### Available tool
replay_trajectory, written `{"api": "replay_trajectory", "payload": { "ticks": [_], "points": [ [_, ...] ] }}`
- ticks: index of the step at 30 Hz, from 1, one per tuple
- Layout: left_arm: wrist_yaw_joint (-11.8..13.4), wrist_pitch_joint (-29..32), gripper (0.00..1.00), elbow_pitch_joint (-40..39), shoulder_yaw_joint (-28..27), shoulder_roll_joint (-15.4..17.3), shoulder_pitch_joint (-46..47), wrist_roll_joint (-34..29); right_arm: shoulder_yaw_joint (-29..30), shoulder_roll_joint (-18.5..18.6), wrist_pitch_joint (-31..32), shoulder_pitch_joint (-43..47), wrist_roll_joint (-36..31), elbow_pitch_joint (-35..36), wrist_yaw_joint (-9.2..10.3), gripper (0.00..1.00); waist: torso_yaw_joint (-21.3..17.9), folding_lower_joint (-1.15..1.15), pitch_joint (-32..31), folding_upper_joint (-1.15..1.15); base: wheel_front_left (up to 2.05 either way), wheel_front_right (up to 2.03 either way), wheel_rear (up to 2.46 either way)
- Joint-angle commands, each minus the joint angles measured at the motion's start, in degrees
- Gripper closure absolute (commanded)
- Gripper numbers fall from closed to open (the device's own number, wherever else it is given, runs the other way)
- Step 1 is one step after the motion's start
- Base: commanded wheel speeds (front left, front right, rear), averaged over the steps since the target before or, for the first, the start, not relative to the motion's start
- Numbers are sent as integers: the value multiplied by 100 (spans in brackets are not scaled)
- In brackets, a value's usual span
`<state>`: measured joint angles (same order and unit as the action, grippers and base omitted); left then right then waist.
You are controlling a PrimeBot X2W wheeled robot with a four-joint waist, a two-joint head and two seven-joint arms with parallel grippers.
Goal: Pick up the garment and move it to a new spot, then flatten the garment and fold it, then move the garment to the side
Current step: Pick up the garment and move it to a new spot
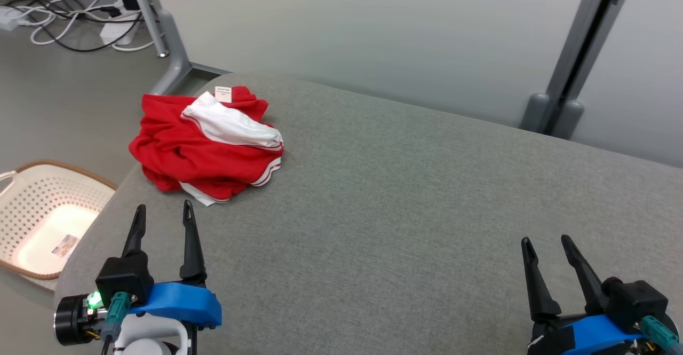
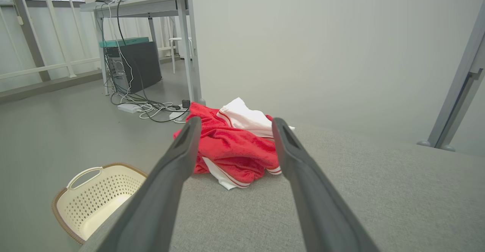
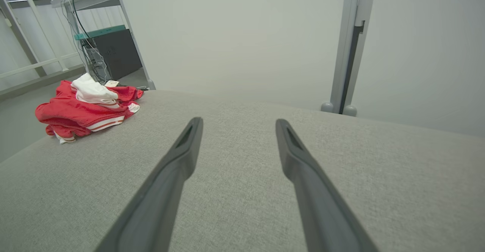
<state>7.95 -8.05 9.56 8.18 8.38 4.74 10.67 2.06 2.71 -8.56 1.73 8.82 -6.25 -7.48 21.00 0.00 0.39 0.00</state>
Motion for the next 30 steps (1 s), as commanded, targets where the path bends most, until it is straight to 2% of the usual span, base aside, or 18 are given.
{"api": "replay_trajectory", "payload": {
  "ticks": [1,7,13,22,30],
  "points": [
    [21,12,0,-31,-24,30,-28,36,-16,32,-19,41,25,-16,-3,0,130,0,63,0,0,0,0],
    [72,39,0,-126,-92,79,-105,93,-36,33,-35,57,2,-46,-3,0,550,0,92,0,0,0,0],
    [136,73,0,-192,-157,150,-221,151,-93,33,-43,10,12,-96,-3,0,809,0,81,0,0,0,0],
    [167,88,0,-265,-220,215,-304,234,-217,32,-47,-17,40,-170,-3,0,794,0,41,0,0,0,0],
    [73,28,0,-187,-335,294,181,408,-179,32,91,-130,-152,2,-3,0,487,0,307,0,0,0,0]
  ]
}}
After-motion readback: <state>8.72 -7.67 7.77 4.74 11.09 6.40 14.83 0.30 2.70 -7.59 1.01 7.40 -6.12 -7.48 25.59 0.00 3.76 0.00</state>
